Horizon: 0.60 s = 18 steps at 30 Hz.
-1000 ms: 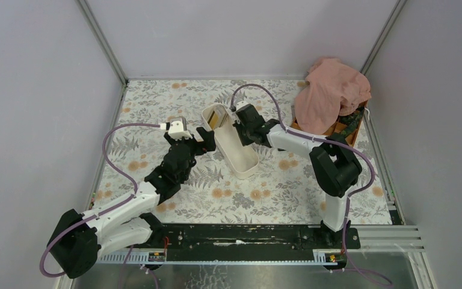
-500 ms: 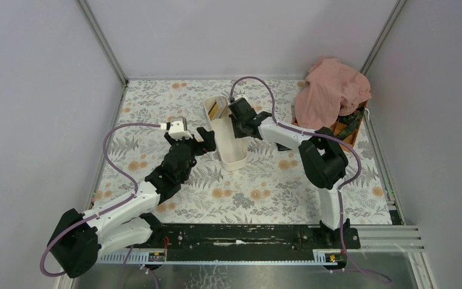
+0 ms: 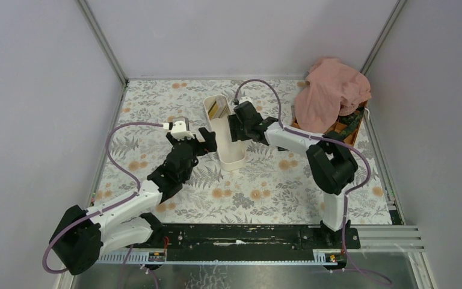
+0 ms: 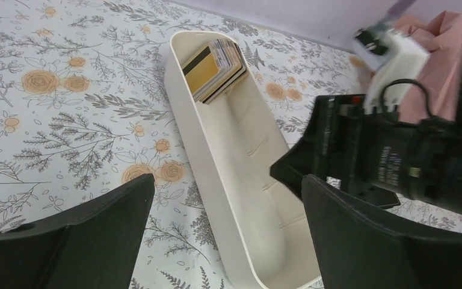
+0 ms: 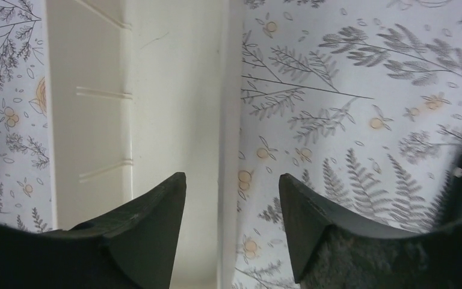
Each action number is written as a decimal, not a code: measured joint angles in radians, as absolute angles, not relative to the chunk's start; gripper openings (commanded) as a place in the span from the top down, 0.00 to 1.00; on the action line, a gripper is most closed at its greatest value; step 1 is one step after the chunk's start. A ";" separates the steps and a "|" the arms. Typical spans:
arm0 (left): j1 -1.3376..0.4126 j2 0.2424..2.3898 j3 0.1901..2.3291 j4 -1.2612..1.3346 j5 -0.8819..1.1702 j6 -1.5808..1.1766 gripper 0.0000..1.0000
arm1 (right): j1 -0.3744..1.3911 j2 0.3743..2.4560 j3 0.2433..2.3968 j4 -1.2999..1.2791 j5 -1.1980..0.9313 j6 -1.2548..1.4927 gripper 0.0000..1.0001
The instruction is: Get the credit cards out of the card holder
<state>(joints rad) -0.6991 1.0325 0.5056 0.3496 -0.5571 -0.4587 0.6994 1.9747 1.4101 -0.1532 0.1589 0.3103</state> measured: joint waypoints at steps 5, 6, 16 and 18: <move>-0.699 1.068 0.506 0.368 -0.521 -0.457 0.04 | 0.697 1.830 1.303 -0.117 0.234 0.291 0.58; -0.699 1.078 0.506 0.372 -0.503 -0.458 0.05 | 0.696 1.805 1.286 -0.109 0.251 0.290 0.69; -0.801 1.291 0.630 0.387 -0.375 -0.498 0.09 | 0.573 1.569 0.980 -0.022 0.366 0.333 1.00; -0.828 1.334 0.684 0.382 -0.364 -0.519 0.09 | 0.538 1.545 0.919 -0.020 0.371 0.344 1.00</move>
<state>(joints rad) -0.8276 1.3342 0.6842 0.3824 -0.3637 -0.5186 0.5377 1.5452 0.9188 -0.0200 0.3710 0.3439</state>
